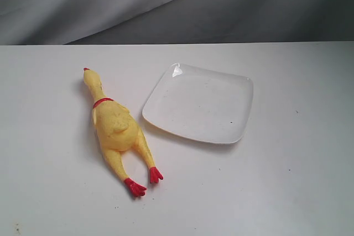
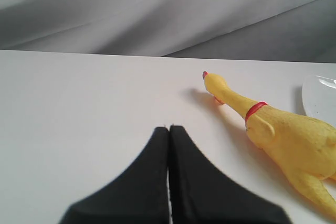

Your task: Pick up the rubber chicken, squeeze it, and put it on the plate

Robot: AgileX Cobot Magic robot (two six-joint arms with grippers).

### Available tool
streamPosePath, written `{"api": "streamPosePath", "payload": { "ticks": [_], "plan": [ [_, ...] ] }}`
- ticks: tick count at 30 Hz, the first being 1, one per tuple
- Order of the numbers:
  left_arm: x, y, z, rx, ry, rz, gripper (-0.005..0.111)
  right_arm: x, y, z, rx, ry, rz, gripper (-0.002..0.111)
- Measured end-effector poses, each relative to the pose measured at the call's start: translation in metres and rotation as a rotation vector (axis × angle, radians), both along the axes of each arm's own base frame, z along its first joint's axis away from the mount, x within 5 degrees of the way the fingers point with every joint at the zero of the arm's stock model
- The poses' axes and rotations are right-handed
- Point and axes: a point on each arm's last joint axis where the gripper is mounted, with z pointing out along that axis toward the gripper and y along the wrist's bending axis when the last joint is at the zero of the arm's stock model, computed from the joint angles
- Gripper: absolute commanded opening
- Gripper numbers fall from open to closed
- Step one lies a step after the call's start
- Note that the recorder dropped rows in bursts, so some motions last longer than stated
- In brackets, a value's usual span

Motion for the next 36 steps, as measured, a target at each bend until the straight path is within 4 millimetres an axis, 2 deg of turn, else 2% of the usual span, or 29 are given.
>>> {"api": "streamPosePath", "payload": {
  "ticks": [2,5,7,10,11,13,17,18,22,24,25,29,32,36],
  "plan": [
    [0.000,0.000,0.000,0.000,0.000,0.000,0.000,0.000,0.000,0.010,0.040,0.035,0.041,0.000],
    [0.000,0.000,0.000,0.000,0.000,0.000,0.000,-0.001,0.002,0.057,0.040,0.176,0.066,0.000],
    [0.000,0.000,0.000,0.000,0.002,0.000,0.000,0.015,0.002,0.084,0.013,0.302,0.043,0.000],
    [0.000,0.000,0.000,0.000,0.002,0.000,0.000,0.052,0.002,0.120,-0.045,0.494,0.000,0.000],
    [0.000,0.000,0.000,0.000,0.002,0.000,0.000,0.064,0.004,0.126,-0.089,0.551,-0.011,0.000],
    [0.000,0.000,0.000,0.000,0.002,0.000,0.000,0.102,0.016,0.141,-0.261,0.710,-0.011,0.000],
    [0.000,0.000,0.000,0.000,0.002,0.000,0.000,0.141,0.036,0.150,-0.485,0.908,0.002,0.000],
    [0.000,0.000,0.000,0.000,0.002,0.000,0.000,0.161,0.048,0.148,-0.590,1.029,0.024,0.000],
    [0.000,0.000,0.000,0.000,0.002,0.000,0.000,0.194,0.069,0.132,-0.742,1.235,0.114,0.000],
    [0.000,0.000,0.000,0.000,0.002,0.000,0.000,0.222,0.093,0.103,-0.826,1.341,0.293,0.000],
    [0.000,0.000,0.000,0.000,0.002,0.000,0.000,0.230,0.101,0.093,-0.866,1.355,0.346,0.000],
    [0.000,0.000,0.000,0.000,0.002,0.000,0.000,0.251,0.151,0.043,-1.030,1.395,0.584,0.000],
    [0.000,0.000,0.000,0.000,0.002,0.000,0.000,0.257,0.194,-0.002,-1.146,1.430,0.669,0.017],
    [0.000,0.000,0.000,0.000,0.002,0.000,0.000,0.257,0.226,-0.038,-1.216,1.444,0.715,0.042]
  ]
}}
